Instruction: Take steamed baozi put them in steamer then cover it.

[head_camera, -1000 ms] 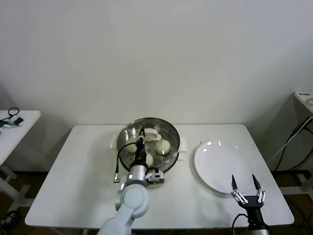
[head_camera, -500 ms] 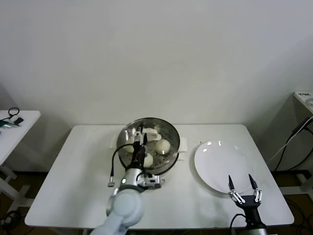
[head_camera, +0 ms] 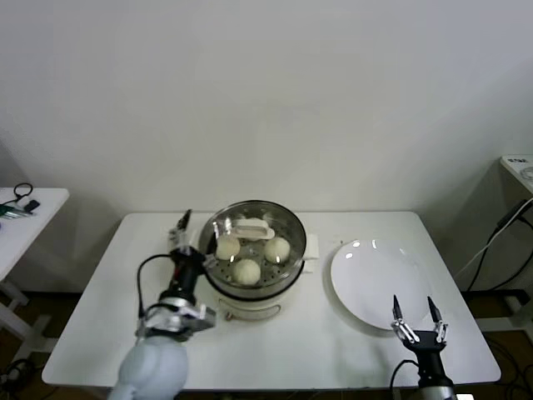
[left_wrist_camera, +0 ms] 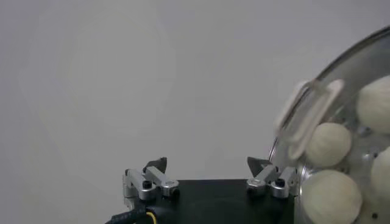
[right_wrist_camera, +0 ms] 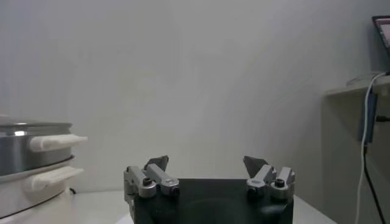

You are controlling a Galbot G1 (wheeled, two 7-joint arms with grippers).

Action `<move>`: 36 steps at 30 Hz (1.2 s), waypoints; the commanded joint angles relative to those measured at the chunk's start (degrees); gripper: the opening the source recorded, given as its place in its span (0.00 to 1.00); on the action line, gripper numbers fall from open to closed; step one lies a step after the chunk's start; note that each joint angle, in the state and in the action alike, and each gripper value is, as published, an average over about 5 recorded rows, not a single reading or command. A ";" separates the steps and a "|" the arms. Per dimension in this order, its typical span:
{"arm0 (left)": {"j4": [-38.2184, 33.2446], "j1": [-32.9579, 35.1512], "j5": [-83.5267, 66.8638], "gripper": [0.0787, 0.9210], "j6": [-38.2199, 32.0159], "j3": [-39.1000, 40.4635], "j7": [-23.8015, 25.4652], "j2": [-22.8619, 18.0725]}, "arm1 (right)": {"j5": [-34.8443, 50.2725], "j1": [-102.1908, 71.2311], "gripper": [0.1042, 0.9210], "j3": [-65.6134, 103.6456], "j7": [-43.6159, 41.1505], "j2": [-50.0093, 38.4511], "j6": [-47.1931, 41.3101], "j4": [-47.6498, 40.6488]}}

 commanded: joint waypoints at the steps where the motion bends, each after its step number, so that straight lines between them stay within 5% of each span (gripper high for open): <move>1: 5.78 12.60 -56.70 0.88 -20.80 -27.89 -2.05 4.94 | -0.98 -0.27 0.88 0.16 2.56 0.07 -2.55 0.92; 6: 14.72 15.26 -66.05 0.88 -28.46 -27.67 -0.72 6.84 | -1.40 -0.13 0.88 0.05 2.76 -0.05 -3.57 0.04; 15: 24.47 14.50 -66.17 0.88 -34.14 -23.42 1.75 3.74 | -1.79 0.50 0.88 -0.44 2.51 0.02 -5.80 -0.21; 36: 24.30 15.09 -63.92 0.88 -35.25 -18.73 3.12 0.39 | -0.64 0.89 0.88 -1.16 0.92 -1.21 -7.12 -0.42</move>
